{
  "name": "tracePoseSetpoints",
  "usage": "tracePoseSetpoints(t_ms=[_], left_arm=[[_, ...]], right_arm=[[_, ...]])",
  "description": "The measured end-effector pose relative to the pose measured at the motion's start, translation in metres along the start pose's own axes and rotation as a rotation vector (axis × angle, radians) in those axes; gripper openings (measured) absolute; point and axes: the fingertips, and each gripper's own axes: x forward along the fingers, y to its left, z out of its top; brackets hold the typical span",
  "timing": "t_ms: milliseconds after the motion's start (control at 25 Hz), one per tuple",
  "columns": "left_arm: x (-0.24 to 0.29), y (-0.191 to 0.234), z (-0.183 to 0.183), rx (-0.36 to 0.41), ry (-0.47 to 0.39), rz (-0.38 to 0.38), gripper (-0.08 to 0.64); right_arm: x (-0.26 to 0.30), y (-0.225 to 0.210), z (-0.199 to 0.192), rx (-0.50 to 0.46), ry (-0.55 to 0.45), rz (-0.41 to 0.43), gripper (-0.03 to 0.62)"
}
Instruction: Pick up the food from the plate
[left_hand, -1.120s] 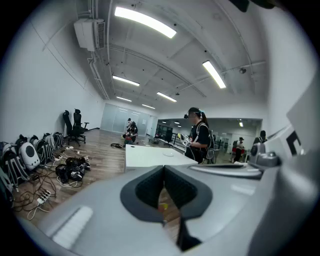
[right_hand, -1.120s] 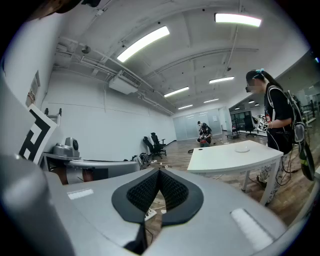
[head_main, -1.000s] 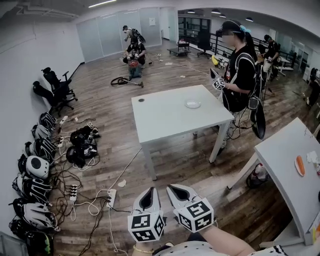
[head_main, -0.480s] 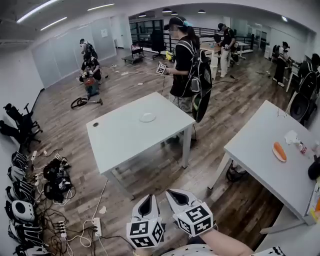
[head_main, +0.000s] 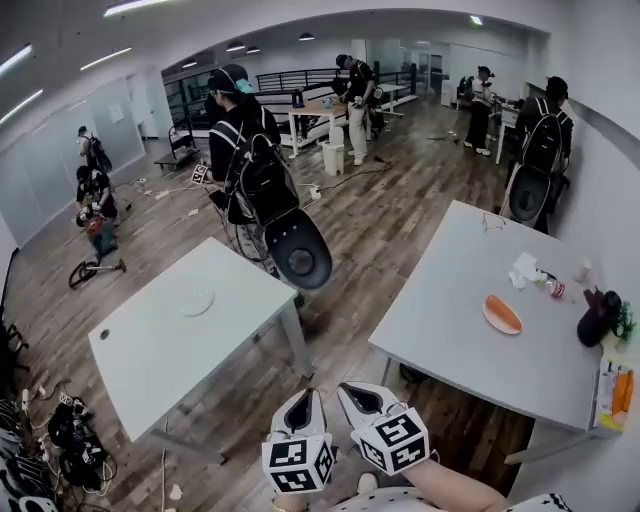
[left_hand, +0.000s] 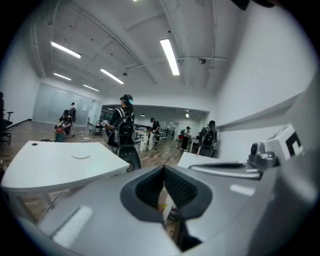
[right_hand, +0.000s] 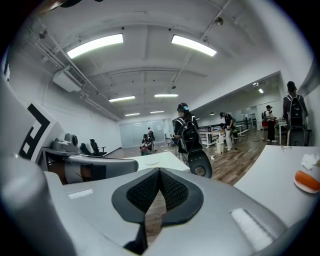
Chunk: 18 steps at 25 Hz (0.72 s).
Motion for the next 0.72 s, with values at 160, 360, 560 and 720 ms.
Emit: tracePoseSetpoints(t_ms=[160,360,560,720], left_arm=[[0.070,-0.054,0.008,0.035,0.003,-0.111,0.008],[0.132,-0.124,-0.001,0.054,0.042,-0.258,0.008],[0.168,-0.194,-0.014,0.103,0.097,-0.411,0.008],[0.201,-0.244,-0.023,0.137,0.121,-0.506,0.008]], right_arm=[[-0.011,-0.081,0.000,0.030,-0.016,-0.114,-0.003],[-0.039,-0.166,-0.005,0.087,-0.030,-0.262,-0.002],[-0.081,-0.233,-0.013,0.153,-0.044,-0.426,-0.002],[-0.113,-0.280,-0.026,0.184,-0.052,-0.550,-0.002]])
